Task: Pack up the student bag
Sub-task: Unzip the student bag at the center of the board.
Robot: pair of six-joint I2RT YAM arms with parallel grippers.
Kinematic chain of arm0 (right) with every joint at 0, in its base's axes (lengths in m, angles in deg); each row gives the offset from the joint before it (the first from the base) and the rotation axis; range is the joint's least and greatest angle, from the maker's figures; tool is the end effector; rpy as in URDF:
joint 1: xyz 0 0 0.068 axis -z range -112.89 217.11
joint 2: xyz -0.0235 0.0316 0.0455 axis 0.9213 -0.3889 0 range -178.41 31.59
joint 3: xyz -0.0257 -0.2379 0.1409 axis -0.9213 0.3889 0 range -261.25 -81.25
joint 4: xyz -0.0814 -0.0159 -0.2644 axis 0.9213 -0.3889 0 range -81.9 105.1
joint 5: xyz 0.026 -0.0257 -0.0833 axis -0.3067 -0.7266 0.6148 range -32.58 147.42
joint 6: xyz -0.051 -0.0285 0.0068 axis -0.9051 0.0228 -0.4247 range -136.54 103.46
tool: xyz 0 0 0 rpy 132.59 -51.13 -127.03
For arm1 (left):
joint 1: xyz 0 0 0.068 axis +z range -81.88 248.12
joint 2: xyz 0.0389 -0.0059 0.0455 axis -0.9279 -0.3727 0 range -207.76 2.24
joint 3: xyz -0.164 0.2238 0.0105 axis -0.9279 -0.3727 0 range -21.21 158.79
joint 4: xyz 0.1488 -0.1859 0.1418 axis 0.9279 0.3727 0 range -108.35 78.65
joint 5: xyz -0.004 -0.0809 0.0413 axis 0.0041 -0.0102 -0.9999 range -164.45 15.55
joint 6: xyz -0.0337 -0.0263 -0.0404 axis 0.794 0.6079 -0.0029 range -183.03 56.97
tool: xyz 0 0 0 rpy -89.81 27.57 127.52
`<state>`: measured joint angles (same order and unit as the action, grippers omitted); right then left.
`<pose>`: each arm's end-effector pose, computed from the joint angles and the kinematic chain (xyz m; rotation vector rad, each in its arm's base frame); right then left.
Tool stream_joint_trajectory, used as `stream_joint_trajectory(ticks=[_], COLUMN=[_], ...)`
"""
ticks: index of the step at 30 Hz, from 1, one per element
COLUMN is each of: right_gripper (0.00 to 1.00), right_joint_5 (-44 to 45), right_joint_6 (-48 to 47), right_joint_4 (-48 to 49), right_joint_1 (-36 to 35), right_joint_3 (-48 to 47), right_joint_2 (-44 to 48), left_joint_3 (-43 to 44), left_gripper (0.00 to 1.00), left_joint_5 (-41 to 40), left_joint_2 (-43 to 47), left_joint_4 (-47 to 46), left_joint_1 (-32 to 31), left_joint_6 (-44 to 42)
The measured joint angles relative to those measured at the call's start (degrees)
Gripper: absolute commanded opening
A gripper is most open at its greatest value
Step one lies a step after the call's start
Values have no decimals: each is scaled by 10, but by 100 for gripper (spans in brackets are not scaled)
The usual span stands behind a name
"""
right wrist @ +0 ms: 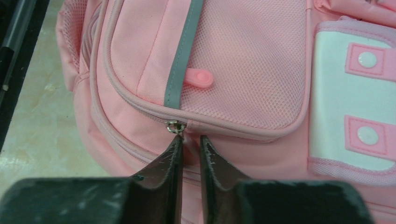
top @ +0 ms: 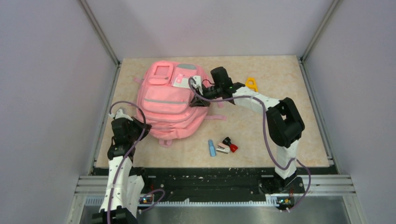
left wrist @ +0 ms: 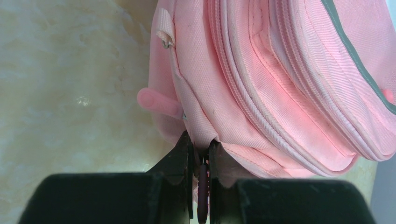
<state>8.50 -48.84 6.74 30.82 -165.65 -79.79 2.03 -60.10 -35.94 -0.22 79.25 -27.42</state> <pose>0.3531 0.2991 0.2397 -1.5464 1.4158 0.9647 0.1722 0.0231 0.2073 -0.7241 2.0482 -0.5158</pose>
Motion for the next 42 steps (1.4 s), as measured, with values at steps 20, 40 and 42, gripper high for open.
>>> stream_joint_trajectory(ticks=[20,40,42], right_gripper=[0,0,0], right_joint_5=[208,381,376], right_joint_6=[175,285,301], right_joint_4=[-61,-159,-160], right_joint_1=[-83,-212,-224], right_joint_3=[21,-15,-14], right_joint_2=[49,37,37], left_joint_3=[-13,-33,-34], left_gripper=[0,0,0], left_joint_5=[-40,-103,-103], left_joint_2=[28,50,53], left_joint_4=[-5,-5,-5], left_joint_1=[5,7,8], left_joint_6=[45,70,73])
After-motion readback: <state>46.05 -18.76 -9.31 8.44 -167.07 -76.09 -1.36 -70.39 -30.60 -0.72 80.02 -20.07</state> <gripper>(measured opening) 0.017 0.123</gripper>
